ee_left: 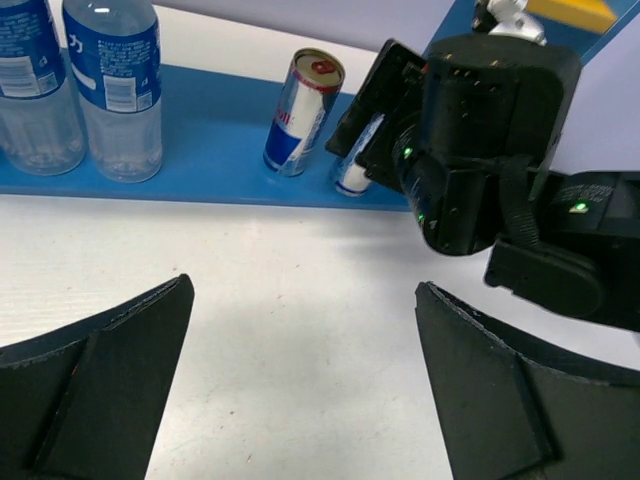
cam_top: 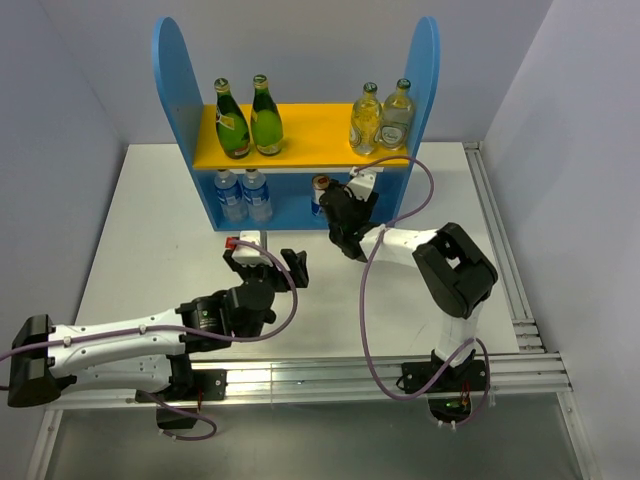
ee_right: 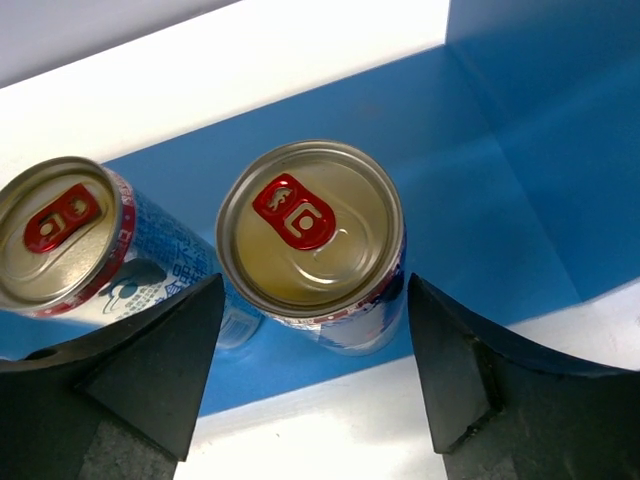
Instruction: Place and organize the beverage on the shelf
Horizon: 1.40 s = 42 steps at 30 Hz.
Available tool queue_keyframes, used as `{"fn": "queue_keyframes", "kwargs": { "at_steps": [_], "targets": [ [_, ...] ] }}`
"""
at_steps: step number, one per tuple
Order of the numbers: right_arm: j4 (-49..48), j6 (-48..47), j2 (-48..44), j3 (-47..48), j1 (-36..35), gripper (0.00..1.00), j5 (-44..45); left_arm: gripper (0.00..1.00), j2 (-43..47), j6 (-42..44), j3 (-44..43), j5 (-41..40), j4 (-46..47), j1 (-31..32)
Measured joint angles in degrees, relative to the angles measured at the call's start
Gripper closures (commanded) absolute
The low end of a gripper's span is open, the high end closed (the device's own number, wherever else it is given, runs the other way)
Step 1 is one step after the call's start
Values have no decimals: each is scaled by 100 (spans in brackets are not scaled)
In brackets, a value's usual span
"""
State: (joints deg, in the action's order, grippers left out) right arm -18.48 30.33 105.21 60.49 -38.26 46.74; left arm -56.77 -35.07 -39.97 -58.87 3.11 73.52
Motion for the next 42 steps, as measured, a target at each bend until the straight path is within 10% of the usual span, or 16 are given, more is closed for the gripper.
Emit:
{"fn": "queue_keyframes", "kwargs": {
  "at_steps": [14,29,42],
  "targets": [
    [321,7,-1797,-739,-365,8,197,1,-133,-481,-511,-326,-1290,197],
    [5486,940,-4994,767,-3071,0,155,1,315,-1775,-3755,-186,-5713,212],
    [6662,671,-7014,1342,-3060,0,-485,1,1377,-1202,-3936,101,-5969,212]
  ]
}}
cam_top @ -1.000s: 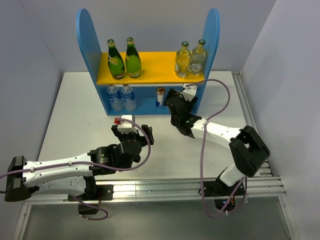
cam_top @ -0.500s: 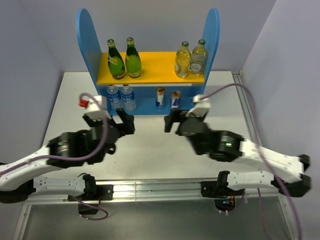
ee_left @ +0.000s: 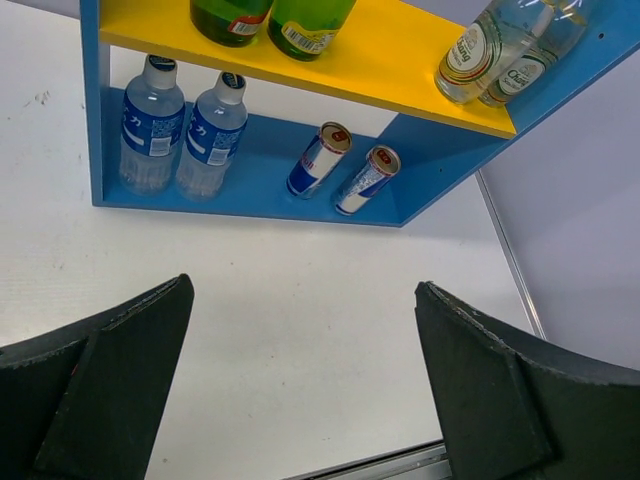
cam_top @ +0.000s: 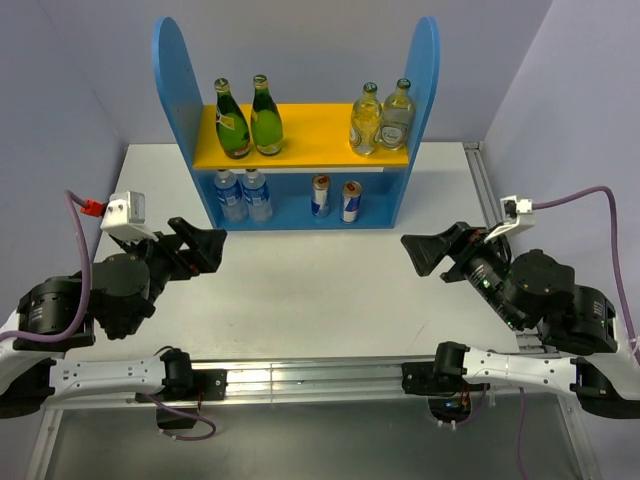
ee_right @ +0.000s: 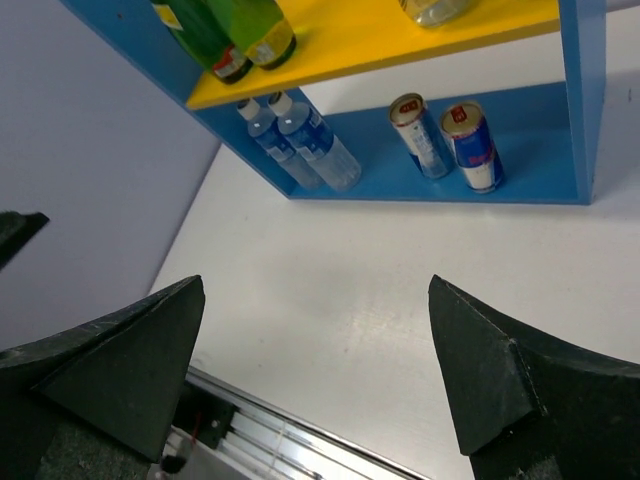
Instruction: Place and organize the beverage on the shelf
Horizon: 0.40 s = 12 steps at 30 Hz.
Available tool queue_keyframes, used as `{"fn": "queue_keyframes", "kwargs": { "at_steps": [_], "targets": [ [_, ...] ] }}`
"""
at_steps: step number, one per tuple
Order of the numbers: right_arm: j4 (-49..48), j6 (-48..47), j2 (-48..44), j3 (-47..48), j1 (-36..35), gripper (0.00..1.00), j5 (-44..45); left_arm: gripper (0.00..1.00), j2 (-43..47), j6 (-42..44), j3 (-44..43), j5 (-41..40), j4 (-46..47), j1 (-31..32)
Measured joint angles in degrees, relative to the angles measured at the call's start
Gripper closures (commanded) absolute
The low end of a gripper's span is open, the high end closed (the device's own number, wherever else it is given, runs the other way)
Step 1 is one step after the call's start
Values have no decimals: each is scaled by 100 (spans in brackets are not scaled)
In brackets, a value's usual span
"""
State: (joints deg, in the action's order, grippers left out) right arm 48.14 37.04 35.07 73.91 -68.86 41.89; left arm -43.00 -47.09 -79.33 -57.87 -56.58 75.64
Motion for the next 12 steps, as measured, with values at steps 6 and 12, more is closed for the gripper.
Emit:
{"fn": "queue_keyframes", "kwargs": {
  "at_steps": [6,12],
  "targets": [
    [114,-94,-2,-85,0,0,-92,1,2,120,4,-7,11,0],
    [79,-181,0,-181,0,0,-94,1,0,144,4,-39,9,0]
  ]
}}
